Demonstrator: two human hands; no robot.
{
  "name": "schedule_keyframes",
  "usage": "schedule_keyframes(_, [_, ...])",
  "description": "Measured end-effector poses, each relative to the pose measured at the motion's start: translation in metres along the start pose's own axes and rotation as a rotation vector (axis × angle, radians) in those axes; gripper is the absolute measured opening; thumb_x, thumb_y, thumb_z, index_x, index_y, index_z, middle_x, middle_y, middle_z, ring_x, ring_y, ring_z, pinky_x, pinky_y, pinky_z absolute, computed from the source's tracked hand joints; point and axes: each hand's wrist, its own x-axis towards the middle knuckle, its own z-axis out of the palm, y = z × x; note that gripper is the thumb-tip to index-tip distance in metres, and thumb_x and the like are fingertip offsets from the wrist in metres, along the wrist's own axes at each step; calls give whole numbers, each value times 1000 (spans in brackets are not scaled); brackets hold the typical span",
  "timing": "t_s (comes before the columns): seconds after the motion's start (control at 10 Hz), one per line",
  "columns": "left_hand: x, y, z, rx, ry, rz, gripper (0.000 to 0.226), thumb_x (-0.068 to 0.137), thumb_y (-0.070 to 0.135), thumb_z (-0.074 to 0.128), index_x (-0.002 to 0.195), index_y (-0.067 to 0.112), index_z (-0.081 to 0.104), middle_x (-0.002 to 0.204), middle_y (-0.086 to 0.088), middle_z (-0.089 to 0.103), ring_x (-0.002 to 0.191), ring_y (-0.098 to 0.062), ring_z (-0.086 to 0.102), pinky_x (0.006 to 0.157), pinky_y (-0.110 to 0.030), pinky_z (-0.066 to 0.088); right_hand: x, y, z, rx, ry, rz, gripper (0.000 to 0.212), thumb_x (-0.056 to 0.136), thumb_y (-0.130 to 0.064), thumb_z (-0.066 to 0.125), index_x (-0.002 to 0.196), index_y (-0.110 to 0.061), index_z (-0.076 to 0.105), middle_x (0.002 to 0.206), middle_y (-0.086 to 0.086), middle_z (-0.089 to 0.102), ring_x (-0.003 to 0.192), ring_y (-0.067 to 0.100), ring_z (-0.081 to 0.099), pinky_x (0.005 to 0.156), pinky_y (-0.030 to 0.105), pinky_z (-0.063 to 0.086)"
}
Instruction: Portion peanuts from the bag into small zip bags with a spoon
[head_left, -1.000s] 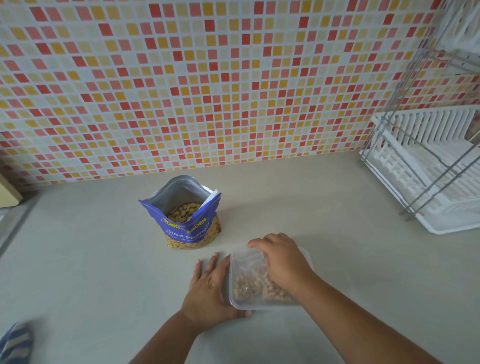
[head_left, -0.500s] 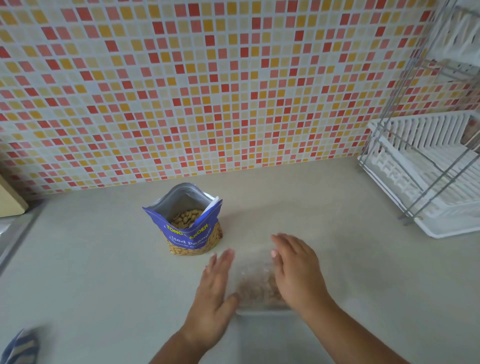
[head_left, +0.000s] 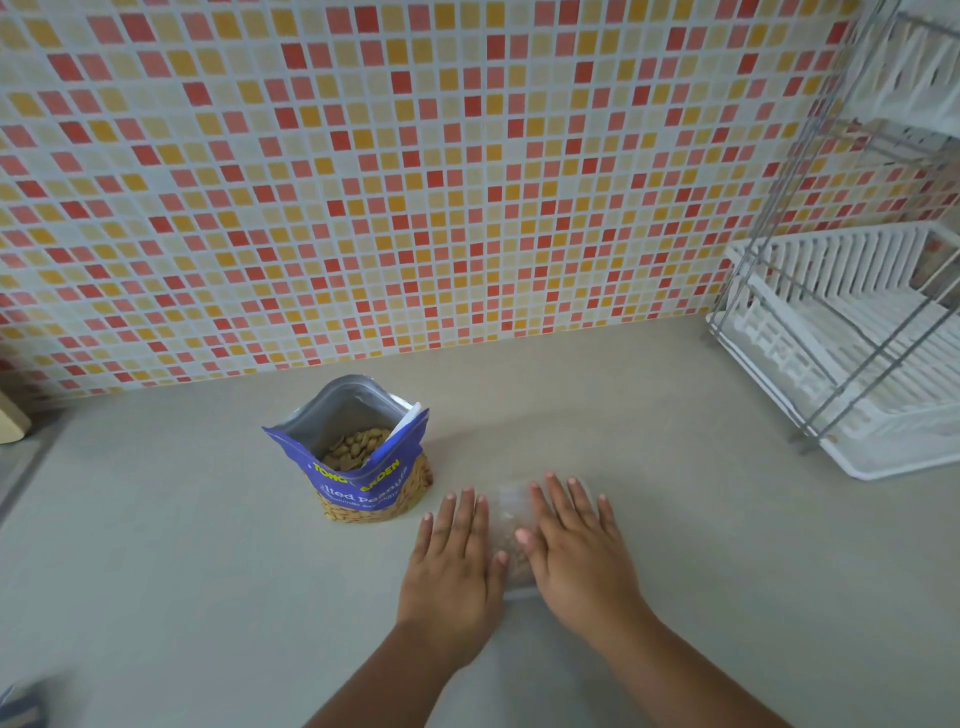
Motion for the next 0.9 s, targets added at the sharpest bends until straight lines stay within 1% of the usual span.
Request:
schedule_keyframes(0.1, [22, -5, -4, 42, 74, -16, 73, 91, 47, -3, 146, 8, 26, 155, -6, 17, 144, -19, 17, 120, -36, 5, 26, 1, -1, 13, 10, -13, 75, 97, -50, 1, 120, -21, 67, 128, 1, 64, 117, 23, 62, 101, 46, 44])
schedule_keyframes(0.2, [42, -12, -3, 76, 34, -23, 68, 97, 42, 7, 131, 6, 53, 140, -9, 51, 130, -23, 48, 114, -37, 27, 46, -1, -4, 0, 69, -49, 87, 90, -55, -13, 132, -22, 56, 142, 2, 52, 131, 26, 50, 106, 48, 38])
schedule_keyframes(0.3, [52, -15, -4, 47, -29, -33, 63, 98, 38, 14, 121, 5, 63, 126, -10, 63, 117, -25, 60, 106, -38, 38, 60, 0, -4, 45, 57, -122, 110, 65, -63, -34, 150, -23, 23, 160, 0, 17, 148, 24, 13, 119, 46, 7])
schedule_keyframes(0.4, [54, -15, -10, 43, 2, -50, 65, 98, 37, 12, 118, 6, 66, 123, -9, 66, 114, -23, 62, 94, -40, 48, 63, -1, -6, 69, 81, -112, 114, 62, -64, -37, 151, -22, 21, 160, 1, 15, 149, 25, 10, 119, 46, 4])
schedule_keyframes(0.5, [55, -16, -11, 64, -38, -46, 66, 98, 37, 11, 117, 8, 67, 122, -7, 66, 113, -21, 63, 93, -39, 51, 63, -3, -7, 76, 50, -98, 114, 59, -64, -37, 152, -23, 17, 161, -1, 10, 149, 23, 5, 119, 45, 1])
schedule_keyframes(0.6, [57, -16, -11, 85, -23, -47, 70, 98, 39, 5, 120, 8, 65, 126, -6, 64, 117, -21, 60, 100, -37, 46, 63, -4, -12, 76, 13, -95, 114, 56, -64, -36, 152, -25, 10, 162, -2, 3, 149, 21, -2, 119, 44, -4])
schedule_keyframes(0.7, [58, -16, -17, 76, -25, -70, 79, 94, 45, -9, 138, 6, 44, 148, -5, 38, 136, -18, 38, 109, -36, 23, 61, -5, -19, 80, -20, -83, 110, 56, -64, -32, 152, -27, 5, 161, -5, -2, 149, 18, -7, 119, 45, -7])
schedule_keyframes(0.8, [58, -12, -25, 76, 25, -49, 97, 80, 55, -28, 148, 8, 21, 157, -5, 16, 146, -21, 17, 113, -32, 2, 60, -4, -25, 70, -35, -96, 111, 55, -66, -33, 152, -28, 4, 161, -6, -3, 149, 17, -8, 118, 46, -8])
schedule_keyframes(0.9, [54, -6, -31, 8, -45, -86, 110, 60, 61, -43, 150, 12, -4, 160, -3, -7, 148, -19, -8, 110, -29, -14, 56, -5, -36, 68, -44, -62, 105, 63, -72, -29, 152, -27, 5, 161, -6, -1, 149, 17, -8, 119, 46, -7])
